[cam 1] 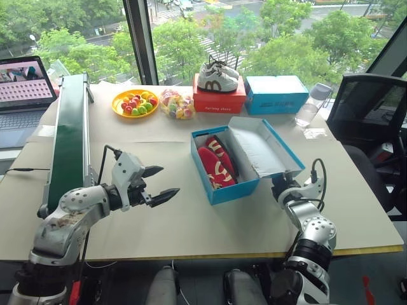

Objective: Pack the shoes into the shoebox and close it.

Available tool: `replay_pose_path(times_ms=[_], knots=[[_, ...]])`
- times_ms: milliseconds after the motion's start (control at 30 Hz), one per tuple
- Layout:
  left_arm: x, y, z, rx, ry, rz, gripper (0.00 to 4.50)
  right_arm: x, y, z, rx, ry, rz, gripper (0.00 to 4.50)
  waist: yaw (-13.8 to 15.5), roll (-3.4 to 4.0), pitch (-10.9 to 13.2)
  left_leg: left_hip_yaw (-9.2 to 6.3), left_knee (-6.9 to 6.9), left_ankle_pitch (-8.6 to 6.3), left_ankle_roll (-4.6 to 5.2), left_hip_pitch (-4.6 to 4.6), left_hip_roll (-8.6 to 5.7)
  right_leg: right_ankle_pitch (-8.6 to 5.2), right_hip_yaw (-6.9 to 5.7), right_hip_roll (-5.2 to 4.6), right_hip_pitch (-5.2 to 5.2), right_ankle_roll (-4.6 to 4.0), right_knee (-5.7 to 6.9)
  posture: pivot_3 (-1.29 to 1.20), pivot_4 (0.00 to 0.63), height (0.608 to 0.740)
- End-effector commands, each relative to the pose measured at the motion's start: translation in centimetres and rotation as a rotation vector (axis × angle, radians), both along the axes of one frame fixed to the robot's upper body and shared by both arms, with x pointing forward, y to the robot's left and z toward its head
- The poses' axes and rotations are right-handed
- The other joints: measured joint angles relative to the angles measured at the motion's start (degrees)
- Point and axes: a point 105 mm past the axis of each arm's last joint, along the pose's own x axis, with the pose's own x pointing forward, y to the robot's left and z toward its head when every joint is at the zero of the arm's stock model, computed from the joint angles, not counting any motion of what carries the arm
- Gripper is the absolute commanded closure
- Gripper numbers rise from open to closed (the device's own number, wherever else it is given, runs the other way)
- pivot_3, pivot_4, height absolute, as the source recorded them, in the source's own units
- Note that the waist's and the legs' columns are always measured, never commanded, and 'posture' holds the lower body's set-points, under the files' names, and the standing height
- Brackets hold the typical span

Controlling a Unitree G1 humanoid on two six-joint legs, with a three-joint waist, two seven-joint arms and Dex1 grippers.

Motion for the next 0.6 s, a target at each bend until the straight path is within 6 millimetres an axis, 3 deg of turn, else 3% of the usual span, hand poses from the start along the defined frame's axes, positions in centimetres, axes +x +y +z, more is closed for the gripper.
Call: replay_pose_path(times_ms=[33,200,333,467,533,600], knots=[[-0.2,0.0,1.0,-0.008,-0.038,-0.006,0.0,0.5,-0.3,5.2,0.085,-0.243,-0.02,4.48,0.04,0.02,0.01,0.03,-0.04,0.0,0.0,0.0,0.0,0.0,0.03,0.0,-0.04,0.0,0.01,0.0,0.15,0.74],[-0.3,-0.1,1.0,-0.012,-0.036,0.002,0.0,-0.6,2.0,11.5,0.06,-0.552,0.144,4.48,0.08,0.07,0.04,0.23,-0.25,0.17,0.27,-0.01,-0.01,0.07,0.24,0.0,-0.26,0.01,0.06,0.0,0.15,0.74],[-0.3,0.0,0.9,-0.014,-0.037,0.012,0.0,-2.9,5.1,15.0,-0.02,-0.748,0.366,4.48,0.1,0.07,0.04,0.37,-0.45,0.27,0.44,-0.01,-0.01,0.12,0.49,0.07,-0.47,0.0,0.13,0.0,0.15,0.74],[-0.3,0.0,1.0,-0.016,-0.04,0.021,0.0,-5.2,9.6,15.7,-0.203,-0.817,0.674,4.48,0.13,0.06,0.03,0.51,-0.53,0.28,0.46,-0.01,0.01,0.08,0.71,0.14,-0.61,0.0,0.17,0.0,0.15,0.74],[-0.2,0.0,1.0,-0.016,-0.041,0.024,0.0,-5.0,11.0,15.0,-0.323,-0.777,0.76,4.48,0.01,0.05,0.02,0.6,-0.53,0.28,0.46,-0.01,0.02,0.08,0.79,0.15,-0.66,0.0,0.17,0.0,0.15,0.74],[-0.2,0.0,1.0,-0.017,-0.042,0.028,0.0,-3.0,12.1,13.8,-0.538,-0.695,0.786,4.48,0.0,0.04,0.02,0.63,-0.52,0.28,0.46,0.0,0.04,0.09,0.8,0.16,-0.68,-0.01,0.17,0.0,0.15,0.74]])
